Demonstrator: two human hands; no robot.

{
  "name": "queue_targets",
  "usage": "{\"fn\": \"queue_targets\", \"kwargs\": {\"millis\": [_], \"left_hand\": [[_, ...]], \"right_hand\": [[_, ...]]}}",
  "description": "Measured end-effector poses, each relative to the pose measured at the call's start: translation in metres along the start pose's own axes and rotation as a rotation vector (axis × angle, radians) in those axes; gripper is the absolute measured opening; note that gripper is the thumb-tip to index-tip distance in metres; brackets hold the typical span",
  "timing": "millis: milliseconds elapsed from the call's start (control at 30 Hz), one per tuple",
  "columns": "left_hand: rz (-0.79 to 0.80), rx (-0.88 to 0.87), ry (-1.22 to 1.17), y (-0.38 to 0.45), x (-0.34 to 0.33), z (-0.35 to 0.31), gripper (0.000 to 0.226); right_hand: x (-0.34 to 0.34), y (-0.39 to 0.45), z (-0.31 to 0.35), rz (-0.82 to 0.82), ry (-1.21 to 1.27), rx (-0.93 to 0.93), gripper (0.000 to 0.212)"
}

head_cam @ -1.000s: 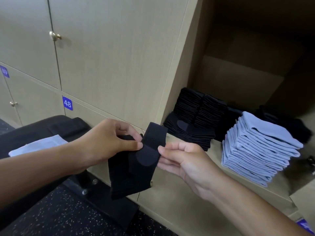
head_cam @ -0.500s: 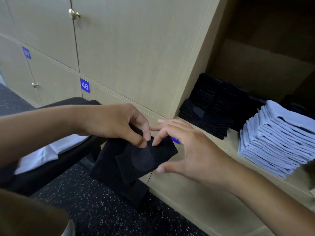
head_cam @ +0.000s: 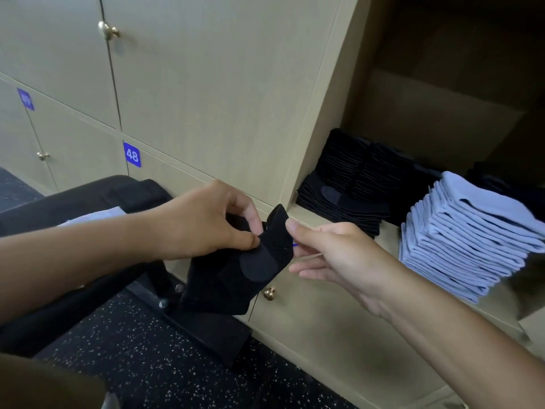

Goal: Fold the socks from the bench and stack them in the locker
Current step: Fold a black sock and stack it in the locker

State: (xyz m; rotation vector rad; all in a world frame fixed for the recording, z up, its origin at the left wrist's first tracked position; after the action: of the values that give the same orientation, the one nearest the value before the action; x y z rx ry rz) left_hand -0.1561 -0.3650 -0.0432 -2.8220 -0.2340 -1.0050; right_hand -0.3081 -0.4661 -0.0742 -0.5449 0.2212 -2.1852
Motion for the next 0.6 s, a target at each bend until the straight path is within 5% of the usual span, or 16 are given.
{"fn": "queue_targets", "kwargs": {"millis": [233, 467, 600], "left_hand": [[-0.098, -0.086, 0.029, 0.008, -0.014, -0.022, 0.011], [0.015, -0.12, -0.131, 0.012, -0.024, -0.028, 0.017], [-0.005, -0.105, -0.152, 0.014, -0.019, -0.026, 0.017]], "right_hand": [[-0.008, 0.002, 0.0, 0.17, 0.246, -0.039, 0.043], [0.0, 0.002, 0.0, 0.286, 0.316, -0.066, 0.034], [0.033, 0.005, 0.007, 0.072, 0.093, 0.077, 0.029]]}}
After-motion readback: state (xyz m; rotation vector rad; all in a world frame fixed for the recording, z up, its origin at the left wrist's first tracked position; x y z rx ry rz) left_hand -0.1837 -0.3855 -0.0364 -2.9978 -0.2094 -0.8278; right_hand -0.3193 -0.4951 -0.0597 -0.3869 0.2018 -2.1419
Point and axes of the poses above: each hand's wrist, its own y-axis towards the middle knuckle, its own x-axis out of the back of the hand, z = x × y, the point moved 8 cm from there along y, towards the middle knuckle, and after that the axes turned 8 degrees about z, right-handed, at the moved point
